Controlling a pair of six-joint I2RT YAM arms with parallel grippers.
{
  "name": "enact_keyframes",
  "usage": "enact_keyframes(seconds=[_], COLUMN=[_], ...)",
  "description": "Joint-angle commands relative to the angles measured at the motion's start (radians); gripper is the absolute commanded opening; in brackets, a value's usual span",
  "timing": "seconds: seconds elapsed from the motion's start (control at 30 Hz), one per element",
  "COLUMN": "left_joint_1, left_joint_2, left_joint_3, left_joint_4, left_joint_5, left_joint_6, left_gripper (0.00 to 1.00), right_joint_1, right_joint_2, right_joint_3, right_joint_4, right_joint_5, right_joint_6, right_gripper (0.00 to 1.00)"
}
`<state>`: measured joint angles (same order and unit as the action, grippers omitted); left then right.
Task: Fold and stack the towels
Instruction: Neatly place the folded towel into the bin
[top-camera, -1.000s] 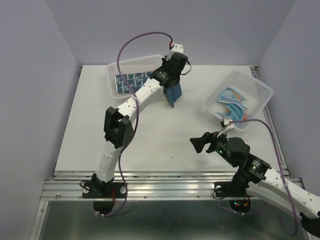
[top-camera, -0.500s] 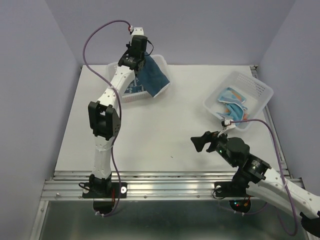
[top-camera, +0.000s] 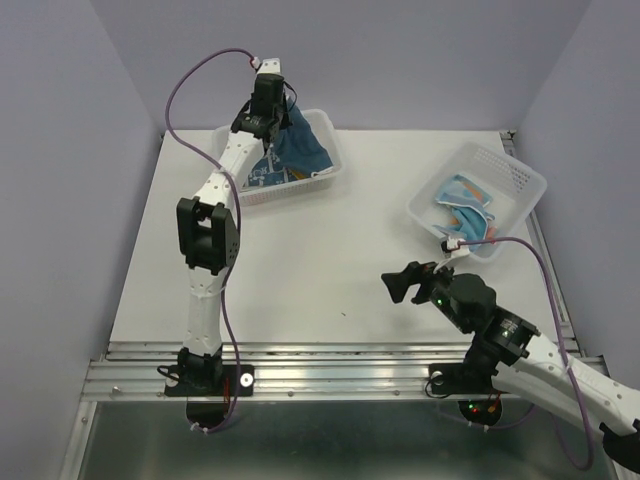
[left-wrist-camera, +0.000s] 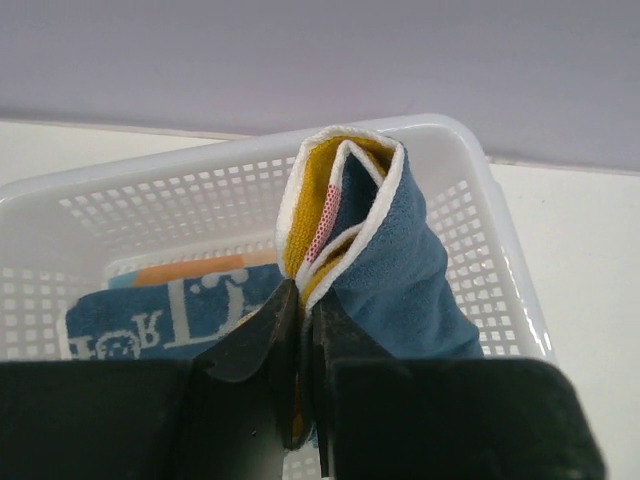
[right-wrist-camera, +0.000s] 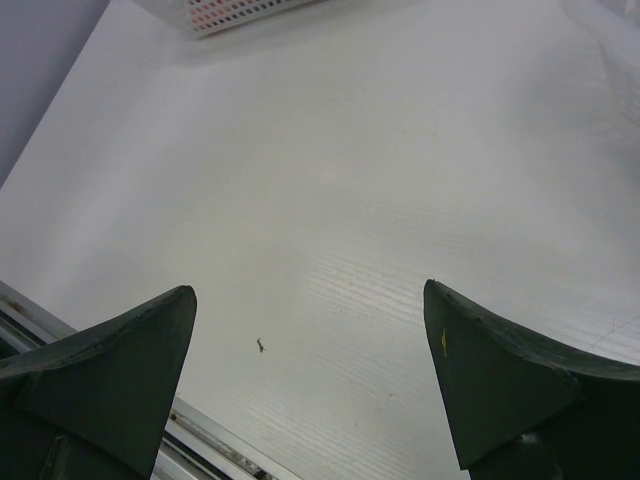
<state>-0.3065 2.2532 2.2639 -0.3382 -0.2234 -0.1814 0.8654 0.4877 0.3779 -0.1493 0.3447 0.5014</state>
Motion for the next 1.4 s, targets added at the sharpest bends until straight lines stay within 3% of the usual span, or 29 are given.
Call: enact_keyframes(seconds=[0.0,0.3,0.57,0.77,1.37], left_joint_1=[-0.005,-0.005,0.007,0.050,0.099], left_joint_2=[-0.070,-0.053,-0.047,-0.038,-0.069], left_joint_3=[0.016,0.072,0.094,0.100,-0.043], left_joint_4=[0.084,0.122,0.073,0.015,-0.188], left_joint_5=[0.078,0.128,-0.031,-0.063,-0.231], left_joint_6=[-0.061,-0.124,-0.196,-0.276,-0.389], left_gripper=[0.00,0.00,0.00,0.00,0.00], right_joint_1=[0.007,0.007,0.006,0.007,0.006], right_joint_2=[-0.020,-0.046,-0.046,-0.029,0.012], right_joint_3=[-0.010,-0.017,-0.022,-0.020,-0.019], right_joint_4=[0.047,0.042,0.045,0.053,0.071], right_joint_5=[0.033,0.050,0.054,0.048,0.027], right_joint_6=[-0.008,-0.007,-0.003,-0.001,0.005], right_gripper=[1.00,1.00,1.00,1.00,1.00])
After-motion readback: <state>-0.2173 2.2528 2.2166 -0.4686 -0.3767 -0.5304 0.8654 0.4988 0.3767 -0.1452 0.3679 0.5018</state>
